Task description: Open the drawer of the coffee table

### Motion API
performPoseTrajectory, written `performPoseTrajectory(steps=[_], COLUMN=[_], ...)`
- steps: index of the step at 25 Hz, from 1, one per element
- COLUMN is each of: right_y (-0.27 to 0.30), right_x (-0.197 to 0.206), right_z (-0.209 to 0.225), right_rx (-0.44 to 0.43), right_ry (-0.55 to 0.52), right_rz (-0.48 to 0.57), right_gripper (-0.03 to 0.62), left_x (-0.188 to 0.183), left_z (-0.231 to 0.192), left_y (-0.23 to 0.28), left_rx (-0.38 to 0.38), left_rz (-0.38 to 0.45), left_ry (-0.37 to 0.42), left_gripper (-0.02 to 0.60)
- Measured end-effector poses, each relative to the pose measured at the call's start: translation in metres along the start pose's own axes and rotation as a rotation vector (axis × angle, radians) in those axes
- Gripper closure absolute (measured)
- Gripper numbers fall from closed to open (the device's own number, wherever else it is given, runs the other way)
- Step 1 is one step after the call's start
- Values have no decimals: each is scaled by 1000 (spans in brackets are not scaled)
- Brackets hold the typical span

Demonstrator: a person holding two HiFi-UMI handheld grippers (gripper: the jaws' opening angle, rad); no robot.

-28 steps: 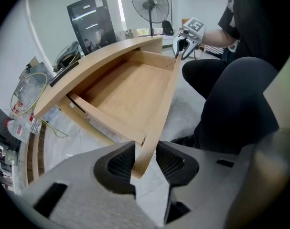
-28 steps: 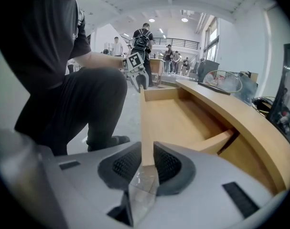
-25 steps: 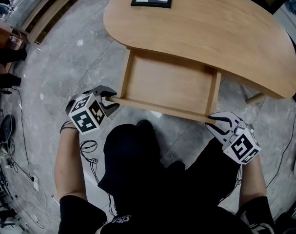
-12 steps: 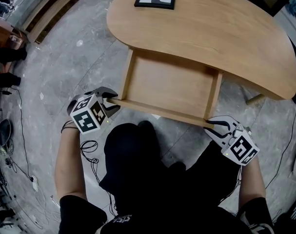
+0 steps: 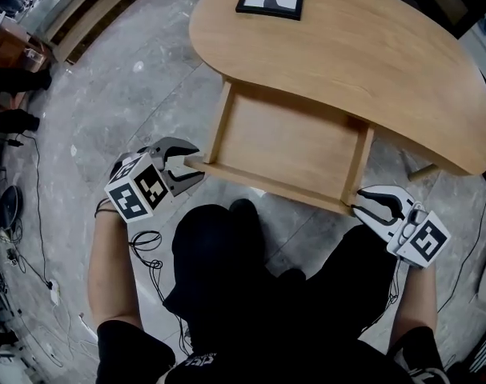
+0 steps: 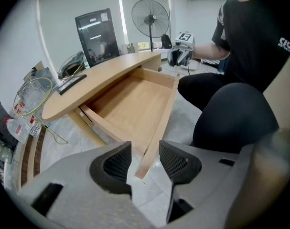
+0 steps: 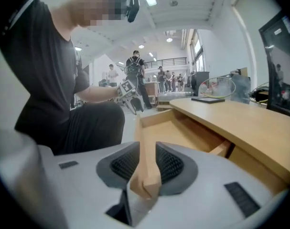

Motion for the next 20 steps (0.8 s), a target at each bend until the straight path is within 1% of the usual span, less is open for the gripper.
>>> performPoseTrajectory(steps=[4, 8, 10, 13, 17, 18, 19, 20], right_y=[18, 37, 44, 51, 54, 52, 48, 43], right_x=[-19, -34, -39, -40, -43, -50, -60, -72], right_z=[19, 20, 19, 21, 37, 40, 42, 40], right_rx=[76, 115, 132, 170, 209, 220, 230, 232], right_ry=[28, 56, 68, 74, 138, 149, 153, 155], right_rz=[121, 221, 252, 245, 226, 228, 230, 224], right_gripper=[485, 488, 492, 493, 493, 494, 496, 499], left_x=[-34, -53, -63, -77, -92, -99, -107, -116], left_z=[-8, -18, -22, -28, -47, -49, -48, -45], left_y=[-27, -38, -38, -36, -37, -41, -46, -54], left_rx=[-46, -132, -155, -173, -196, -189, -177, -163], left_rz=[187, 287, 346, 441, 520, 537, 555, 575], left_ry=[3, -10, -27, -56, -105, -105, -98, -93], left_gripper=[387, 387, 388, 387, 388, 405, 446, 464])
Point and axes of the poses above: the fingertips, and each gripper's own axes: y forward along the fingers, z to its right, x out of its underside, the point moved 4 cm from there along -y, backward along the fingers, and after that the axes turned 12 degrees about x, right-handed, at the moved point
